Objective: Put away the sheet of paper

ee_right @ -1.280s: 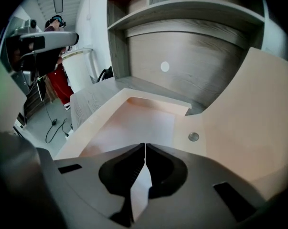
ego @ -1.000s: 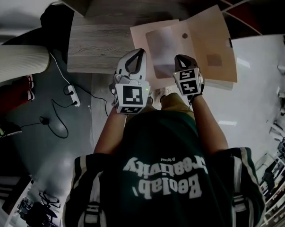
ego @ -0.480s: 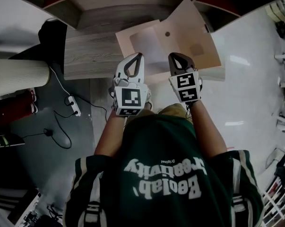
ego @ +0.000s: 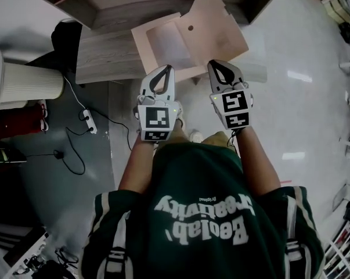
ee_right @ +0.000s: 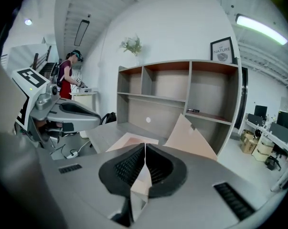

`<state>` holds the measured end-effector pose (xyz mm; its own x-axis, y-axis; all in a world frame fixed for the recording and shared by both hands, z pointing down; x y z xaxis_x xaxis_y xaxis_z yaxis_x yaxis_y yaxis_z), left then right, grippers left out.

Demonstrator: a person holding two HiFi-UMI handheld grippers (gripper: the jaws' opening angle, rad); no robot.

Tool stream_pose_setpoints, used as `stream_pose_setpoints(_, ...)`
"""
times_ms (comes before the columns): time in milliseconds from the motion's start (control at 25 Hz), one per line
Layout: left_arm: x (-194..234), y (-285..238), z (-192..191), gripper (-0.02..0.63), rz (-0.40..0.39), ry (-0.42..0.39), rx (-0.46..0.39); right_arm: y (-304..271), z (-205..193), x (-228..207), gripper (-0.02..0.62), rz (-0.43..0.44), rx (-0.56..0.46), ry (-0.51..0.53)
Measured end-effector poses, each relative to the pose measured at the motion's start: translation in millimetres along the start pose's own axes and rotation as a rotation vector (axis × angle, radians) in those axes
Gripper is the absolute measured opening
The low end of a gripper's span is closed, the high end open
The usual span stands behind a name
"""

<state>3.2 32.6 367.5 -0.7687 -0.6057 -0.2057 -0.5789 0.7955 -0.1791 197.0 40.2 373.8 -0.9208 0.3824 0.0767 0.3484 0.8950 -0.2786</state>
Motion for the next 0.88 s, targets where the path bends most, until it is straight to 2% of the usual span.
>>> stream_pose_setpoints(400,-55,82,27,0.018,0.073,-0.046,-0.028,119,-17,10,0.035,-0.019,-0.084,-0.055)
stream_pose_setpoints(760,-83,142,63,0.018,0.069,-0.081,-0.089,167,0,29,0.035,0.0,-0.175,-0.05)
stream_pose_setpoints(880,-83,152,68,0.018,0.077,-0.056,-0.098,175,5,36,0.035,0.018,-0.182,-0.03)
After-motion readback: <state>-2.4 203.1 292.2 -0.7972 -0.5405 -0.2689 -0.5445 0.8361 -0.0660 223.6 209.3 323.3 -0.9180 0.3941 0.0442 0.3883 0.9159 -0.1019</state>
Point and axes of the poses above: the fingertips, and each gripper's own axes: y backward along the fingers, x to its left, z out of its top, the point moved 10 cm from there along y, backward along the fingers, and after that the axes turned 9 degrees about -x, right-handed, at the moved point
